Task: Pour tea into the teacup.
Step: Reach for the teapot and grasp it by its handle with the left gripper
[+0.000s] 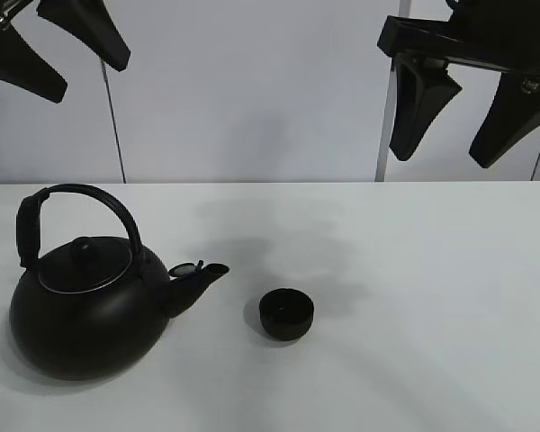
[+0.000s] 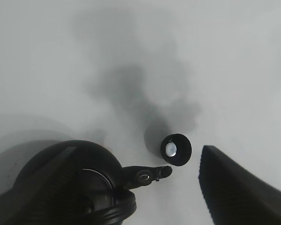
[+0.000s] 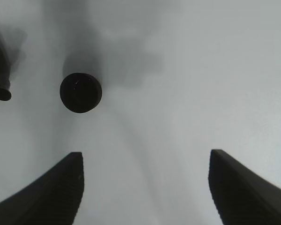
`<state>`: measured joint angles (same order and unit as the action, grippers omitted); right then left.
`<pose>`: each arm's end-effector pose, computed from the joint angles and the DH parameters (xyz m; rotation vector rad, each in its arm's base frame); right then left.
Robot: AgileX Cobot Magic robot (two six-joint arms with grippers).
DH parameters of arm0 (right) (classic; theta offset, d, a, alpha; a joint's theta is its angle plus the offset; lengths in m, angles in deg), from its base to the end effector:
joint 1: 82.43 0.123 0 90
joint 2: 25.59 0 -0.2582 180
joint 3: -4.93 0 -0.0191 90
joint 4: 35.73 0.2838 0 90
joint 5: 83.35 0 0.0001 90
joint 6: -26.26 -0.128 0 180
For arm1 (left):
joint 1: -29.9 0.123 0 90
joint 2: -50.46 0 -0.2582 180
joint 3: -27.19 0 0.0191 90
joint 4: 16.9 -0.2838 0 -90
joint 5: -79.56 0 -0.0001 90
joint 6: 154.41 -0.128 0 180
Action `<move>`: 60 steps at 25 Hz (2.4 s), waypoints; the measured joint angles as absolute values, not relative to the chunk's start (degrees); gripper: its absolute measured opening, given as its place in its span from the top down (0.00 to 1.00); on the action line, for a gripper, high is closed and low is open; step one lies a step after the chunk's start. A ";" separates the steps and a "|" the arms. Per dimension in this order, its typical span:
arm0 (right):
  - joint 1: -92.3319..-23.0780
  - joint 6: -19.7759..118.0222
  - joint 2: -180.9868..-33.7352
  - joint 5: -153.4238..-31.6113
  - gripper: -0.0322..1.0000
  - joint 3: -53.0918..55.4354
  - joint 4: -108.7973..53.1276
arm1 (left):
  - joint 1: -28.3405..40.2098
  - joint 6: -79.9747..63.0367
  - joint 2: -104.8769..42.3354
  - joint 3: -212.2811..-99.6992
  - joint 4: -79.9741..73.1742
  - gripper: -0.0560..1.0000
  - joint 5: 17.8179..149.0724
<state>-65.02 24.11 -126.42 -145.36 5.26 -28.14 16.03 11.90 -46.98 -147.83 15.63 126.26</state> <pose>0.3465 0.1243 0.2188 -0.3163 2.8457 0.2502 0.3603 -0.1406 0.2410 0.2533 2.5250 -0.6735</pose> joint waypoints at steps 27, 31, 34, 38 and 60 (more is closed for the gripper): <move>-65.02 24.37 -126.42 -143.93 0.47 5.26 -27.99 | 16.03 -4.94 -37.90 -139.04 25.06 0.46 105.62; -65.02 24.37 -126.42 -143.79 0.47 5.26 -27.99 | 16.03 -18.21 -31.35 -132.52 32.55 0.46 98.23; -65.02 24.37 -126.42 -143.64 0.47 5.26 -27.99 | 16.03 -25.99 -27.67 -128.54 36.96 0.46 94.88; -65.02 24.37 -126.42 -143.64 0.47 5.26 -27.99 | 16.03 -31.21 -25.49 -126.06 39.64 0.46 93.85; -65.02 24.41 -126.42 -127.15 0.47 5.26 -27.91 | 15.14 -21.90 -25.37 -125.50 31.08 0.46 95.73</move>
